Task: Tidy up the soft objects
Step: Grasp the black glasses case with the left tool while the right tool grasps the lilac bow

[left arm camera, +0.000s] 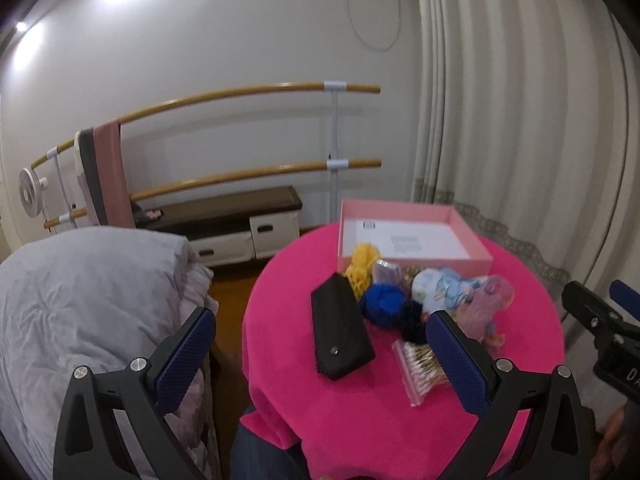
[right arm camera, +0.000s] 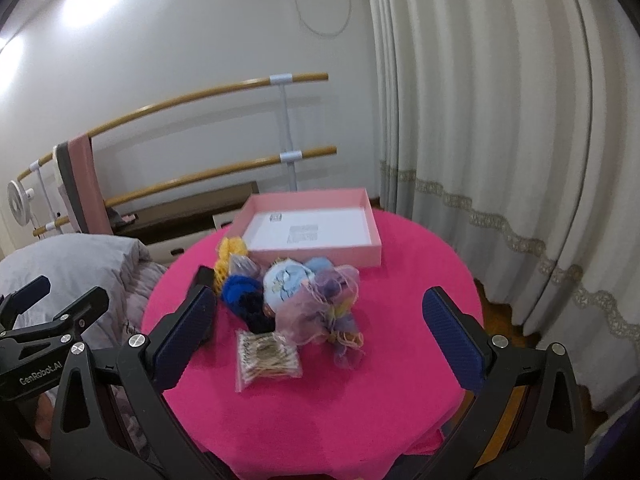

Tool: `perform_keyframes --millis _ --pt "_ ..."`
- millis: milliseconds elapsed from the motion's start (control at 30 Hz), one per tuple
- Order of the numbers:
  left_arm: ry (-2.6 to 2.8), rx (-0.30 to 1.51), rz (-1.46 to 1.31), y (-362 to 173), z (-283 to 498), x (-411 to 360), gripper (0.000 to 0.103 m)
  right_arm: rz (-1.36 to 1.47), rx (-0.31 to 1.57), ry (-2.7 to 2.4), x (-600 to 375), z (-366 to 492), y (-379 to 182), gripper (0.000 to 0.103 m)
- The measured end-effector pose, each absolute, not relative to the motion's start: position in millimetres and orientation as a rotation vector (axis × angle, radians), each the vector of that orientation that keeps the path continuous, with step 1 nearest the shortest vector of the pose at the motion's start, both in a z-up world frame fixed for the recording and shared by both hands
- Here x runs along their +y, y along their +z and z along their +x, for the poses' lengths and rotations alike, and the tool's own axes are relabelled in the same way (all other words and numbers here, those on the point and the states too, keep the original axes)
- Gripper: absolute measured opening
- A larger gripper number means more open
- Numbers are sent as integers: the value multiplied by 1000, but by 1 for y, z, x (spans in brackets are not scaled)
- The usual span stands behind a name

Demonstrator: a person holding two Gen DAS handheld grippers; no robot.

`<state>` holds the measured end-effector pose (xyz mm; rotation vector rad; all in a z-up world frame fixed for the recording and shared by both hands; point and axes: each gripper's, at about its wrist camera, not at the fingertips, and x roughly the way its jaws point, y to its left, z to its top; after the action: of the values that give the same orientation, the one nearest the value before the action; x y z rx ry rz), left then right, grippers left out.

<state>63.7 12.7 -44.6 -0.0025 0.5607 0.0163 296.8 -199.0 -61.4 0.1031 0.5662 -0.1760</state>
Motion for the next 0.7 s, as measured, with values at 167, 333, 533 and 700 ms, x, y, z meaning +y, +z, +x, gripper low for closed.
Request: perform_keyframes --millis 167,333,533,700 --pt "43 621 -6 -64 90 19 103 101 633 -171 -203 316 -89 103" --pt "44 679 -10 -89 122 22 103 107 706 -151 -203 334 -117 103" --pt "31 729 -20 -113 157 22 103 121 771 -150 -211 355 -140 103" --pt "26 756 -38 -131 195 17 103 128 819 -139 -219 375 -157 102"
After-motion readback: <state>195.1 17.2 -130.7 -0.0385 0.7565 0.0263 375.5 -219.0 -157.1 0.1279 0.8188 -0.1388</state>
